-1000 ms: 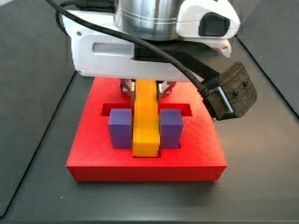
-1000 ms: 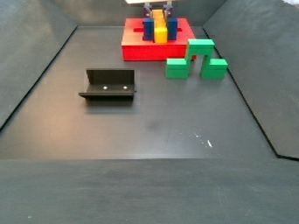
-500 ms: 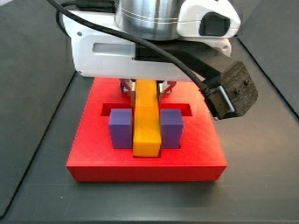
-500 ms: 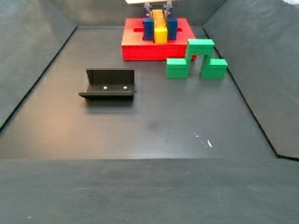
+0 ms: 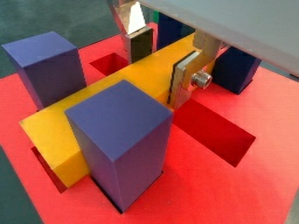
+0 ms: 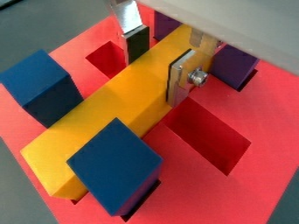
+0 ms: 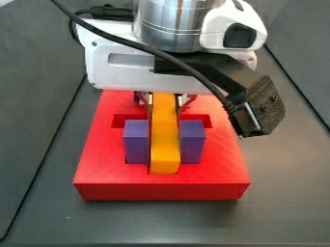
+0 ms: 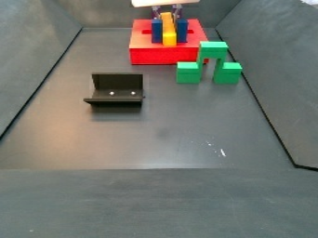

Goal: Pick up the yellow object. Move up. Move to above the board. Insert the yellow object.
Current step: Insert the yellow object.

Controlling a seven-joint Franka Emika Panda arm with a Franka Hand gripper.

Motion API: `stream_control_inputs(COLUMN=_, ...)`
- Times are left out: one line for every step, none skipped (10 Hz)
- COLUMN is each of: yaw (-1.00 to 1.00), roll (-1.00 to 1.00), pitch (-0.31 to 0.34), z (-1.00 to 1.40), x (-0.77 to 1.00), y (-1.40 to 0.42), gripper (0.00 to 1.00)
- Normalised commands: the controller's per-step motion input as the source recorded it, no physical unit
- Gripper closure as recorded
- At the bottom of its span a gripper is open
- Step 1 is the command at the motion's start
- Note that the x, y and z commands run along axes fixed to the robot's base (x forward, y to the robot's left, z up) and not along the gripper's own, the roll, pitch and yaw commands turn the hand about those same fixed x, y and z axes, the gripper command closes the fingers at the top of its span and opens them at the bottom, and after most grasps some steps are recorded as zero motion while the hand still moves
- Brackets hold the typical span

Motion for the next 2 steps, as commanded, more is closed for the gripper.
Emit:
stream_control_inputs(yaw=0.00, roll=-0.01, pitch=-0.046, z=-0.05, x=0.00, y=0.00, gripper=1.00)
stream_control_inputs(yaw=0.00, roll=0.00, pitch=0.000, z=0.00, x=0.00, y=0.00, gripper=1.00)
